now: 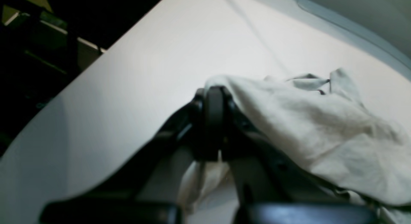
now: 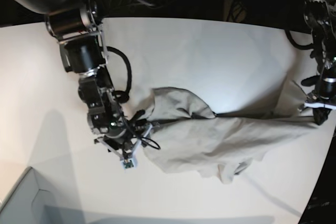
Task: Layout the t-shirt on the table in an organized manner, then fold the t-shirt properly
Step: 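Grasp the shirt with both grippers and stretch it between them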
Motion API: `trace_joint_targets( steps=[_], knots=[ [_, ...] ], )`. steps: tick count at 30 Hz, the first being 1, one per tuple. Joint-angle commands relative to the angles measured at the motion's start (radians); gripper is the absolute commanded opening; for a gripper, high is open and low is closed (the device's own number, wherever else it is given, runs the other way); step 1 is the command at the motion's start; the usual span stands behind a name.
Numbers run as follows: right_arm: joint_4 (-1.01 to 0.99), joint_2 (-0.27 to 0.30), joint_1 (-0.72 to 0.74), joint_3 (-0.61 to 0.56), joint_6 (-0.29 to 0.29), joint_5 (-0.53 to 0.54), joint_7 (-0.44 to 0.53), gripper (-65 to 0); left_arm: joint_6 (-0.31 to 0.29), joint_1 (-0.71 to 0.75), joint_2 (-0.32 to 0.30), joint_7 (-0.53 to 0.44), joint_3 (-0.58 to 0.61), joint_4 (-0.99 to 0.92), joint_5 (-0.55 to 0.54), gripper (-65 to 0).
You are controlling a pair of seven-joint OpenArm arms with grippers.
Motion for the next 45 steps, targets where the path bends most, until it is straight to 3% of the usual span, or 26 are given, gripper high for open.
trace_joint_targets(
  steps=[1, 6, 11, 17, 22, 29, 32, 37, 38, 45],
  knots=[
    [-0.024, -0.004, 0.050, 0.001, 0.000, -0.001, 0.042, -31.9, 0.001, 0.001, -0.017, -0.028, -0.019, 0.016, 0.000, -64.9],
    [-0.127, -0.019, 0.068, -0.002, 0.000, -0.001, 0.177, -31.8, 0.001, 0.020, -0.015, -0.028, -0.027, 0.011, -0.002, -64.9],
    [-0.153, -0.047, 0.064, -0.004, 0.000, -0.001, 0.230, -31.7, 0.001, 0.018, 0.014, -0.030, -0.025, 0.022, -0.002, -64.9],
    [-0.159, -0.062, 0.070, -0.004, 0.000, -0.001, 0.362, -31.6, 0.001, 0.018, 0.020, -0.030, -0.025, 0.022, 0.000, -64.9],
    [-0.166, -0.071, 0.061, -0.004, 0.000, -0.001, 0.367, -31.6, 0.001, 0.024, 0.020, -0.030, -0.025, 0.024, 0.000, -64.9],
    [-0.337, -0.080, 0.062, -0.002, 0.000, -0.001, 0.373, -32.3, 0.001, 0.026, 0.022, -0.030, -0.053, 0.022, 0.000, -64.9],
    [-0.339, -0.080, 0.061, -0.002, 0.000, -0.001, 0.375, -38.0, 0.001, 0.018, 0.022, -0.030, -0.053, 0.021, 0.000, -64.9],
    [-0.267, -0.074, 0.067, -0.001, 0.000, -0.001, 0.427, -62.6, 0.001, 0.014, 0.019, -0.030, -0.051, 0.039, 0.000, -64.9],
    [-0.241, -0.074, 0.065, -0.001, -0.001, -0.001, 0.436, -65.0, 0.001, 0.004, 0.017, -0.030, -0.047, 0.041, 0.000, -64.9],
    [-0.011, -0.037, 0.065, 0.002, -0.001, -0.001, 0.442, -65.0, 0.001, -0.134, 0.011, -0.021, -0.043, 0.051, 0.007, -64.9]
  ],
)
